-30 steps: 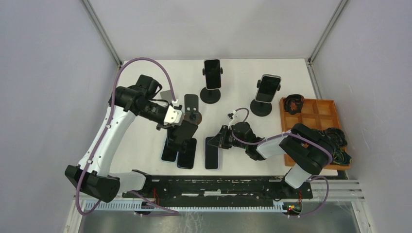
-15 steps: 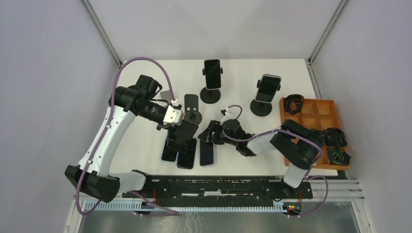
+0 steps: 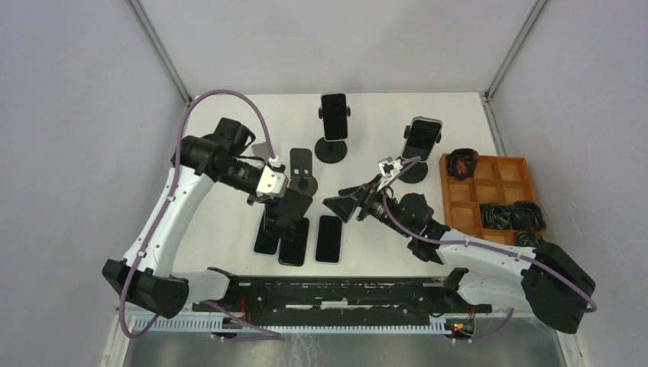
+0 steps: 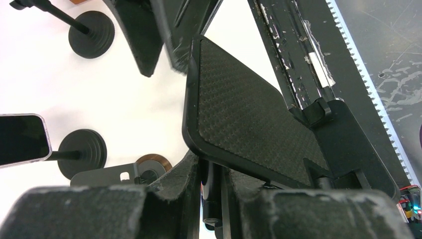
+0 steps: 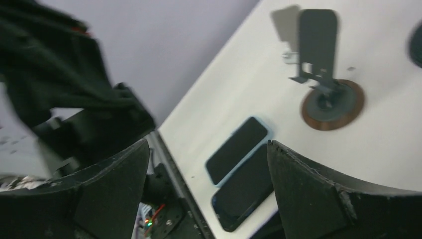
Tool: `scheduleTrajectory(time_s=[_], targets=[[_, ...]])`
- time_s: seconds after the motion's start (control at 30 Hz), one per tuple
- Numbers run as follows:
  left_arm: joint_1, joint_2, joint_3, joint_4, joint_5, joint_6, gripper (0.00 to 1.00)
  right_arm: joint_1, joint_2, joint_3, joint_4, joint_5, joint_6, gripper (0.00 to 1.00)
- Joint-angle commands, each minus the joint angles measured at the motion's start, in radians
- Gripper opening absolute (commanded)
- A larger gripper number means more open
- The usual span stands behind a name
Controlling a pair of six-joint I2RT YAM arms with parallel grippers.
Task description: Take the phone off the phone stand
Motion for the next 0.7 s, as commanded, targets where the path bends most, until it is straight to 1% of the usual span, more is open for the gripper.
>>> scheduleTrajectory(time_s=[0.0,0.03,0.1,0.27,0.4,0.5,0.6,0.67], targets=[[-0.003,-0.002,0.02,0.014,0.054,0.054,0.02,0.007,-0.028,-0.067,0.319,-0.275,0.052,0.9],[-0.003,-0.003,0.019,0.018,0.054,0.053,0.02,0.014,-0.022,-0.068,0.386,-0.304,0.077,0.88],[-0.004,-0.005,0.02,0.026,0.056,0.049,0.02,0.041,0.006,-0.039,0.463,-0.343,0.104,0.85],[-0.004,-0.009,0.018,0.045,0.056,0.033,0.02,0.106,0.119,0.098,0.49,-0.383,0.094,0.79],[-0.003,-0.013,0.016,0.048,0.057,0.03,0.02,0.131,0.22,0.18,0.568,-0.406,0.149,0.68],[-0.003,-0.014,0.012,0.048,0.059,0.031,0.02,0.14,0.263,0.201,0.627,-0.405,0.179,0.62],[-0.002,-0.013,0.009,0.049,0.059,0.036,0.02,0.144,0.294,0.219,0.674,-0.415,0.212,0.52],[-0.003,-0.012,0.008,0.049,0.055,0.044,0.02,0.144,0.313,0.229,0.707,-0.433,0.242,0.39]])
